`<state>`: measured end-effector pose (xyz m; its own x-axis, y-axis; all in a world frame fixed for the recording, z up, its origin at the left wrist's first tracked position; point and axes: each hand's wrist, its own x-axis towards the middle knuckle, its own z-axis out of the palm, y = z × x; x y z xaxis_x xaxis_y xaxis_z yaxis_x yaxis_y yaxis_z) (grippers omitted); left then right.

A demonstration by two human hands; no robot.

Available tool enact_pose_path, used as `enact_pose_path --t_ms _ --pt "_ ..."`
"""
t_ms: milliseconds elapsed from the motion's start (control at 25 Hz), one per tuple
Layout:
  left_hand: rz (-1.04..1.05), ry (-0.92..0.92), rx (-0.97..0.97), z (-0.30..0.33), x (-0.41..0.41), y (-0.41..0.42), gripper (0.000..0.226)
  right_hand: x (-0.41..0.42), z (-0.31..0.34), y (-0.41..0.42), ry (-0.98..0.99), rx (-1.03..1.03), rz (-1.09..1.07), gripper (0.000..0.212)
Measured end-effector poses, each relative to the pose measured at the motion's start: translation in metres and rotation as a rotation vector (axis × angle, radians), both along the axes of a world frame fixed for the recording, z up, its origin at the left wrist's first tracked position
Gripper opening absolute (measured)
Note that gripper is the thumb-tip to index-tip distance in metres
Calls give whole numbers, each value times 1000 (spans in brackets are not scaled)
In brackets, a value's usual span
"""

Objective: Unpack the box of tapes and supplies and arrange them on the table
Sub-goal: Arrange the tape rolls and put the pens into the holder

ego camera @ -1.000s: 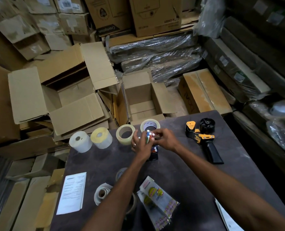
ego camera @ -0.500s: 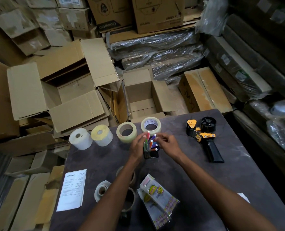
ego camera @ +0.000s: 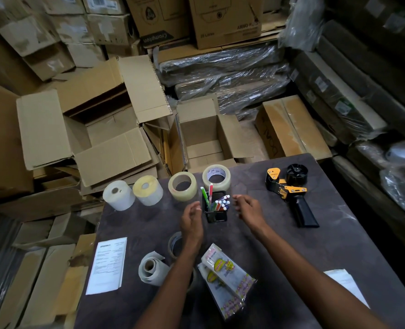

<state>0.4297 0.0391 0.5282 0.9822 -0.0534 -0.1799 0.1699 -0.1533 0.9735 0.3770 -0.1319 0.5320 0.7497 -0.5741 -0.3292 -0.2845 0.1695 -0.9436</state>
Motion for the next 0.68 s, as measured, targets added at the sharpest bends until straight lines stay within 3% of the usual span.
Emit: enact_pose_path --t_ms 320,480,680 --pt "-44 112 -110 -20 -74 13 21 -48 -28 24 107 135 15 19" --pt "-94 131 -68 -30 -102 28 23 -79 -58 33 180 -76 204 28" --pt "-114 156 19 -40 -128 55 19 -108 -77 46 286 -318 335 12"
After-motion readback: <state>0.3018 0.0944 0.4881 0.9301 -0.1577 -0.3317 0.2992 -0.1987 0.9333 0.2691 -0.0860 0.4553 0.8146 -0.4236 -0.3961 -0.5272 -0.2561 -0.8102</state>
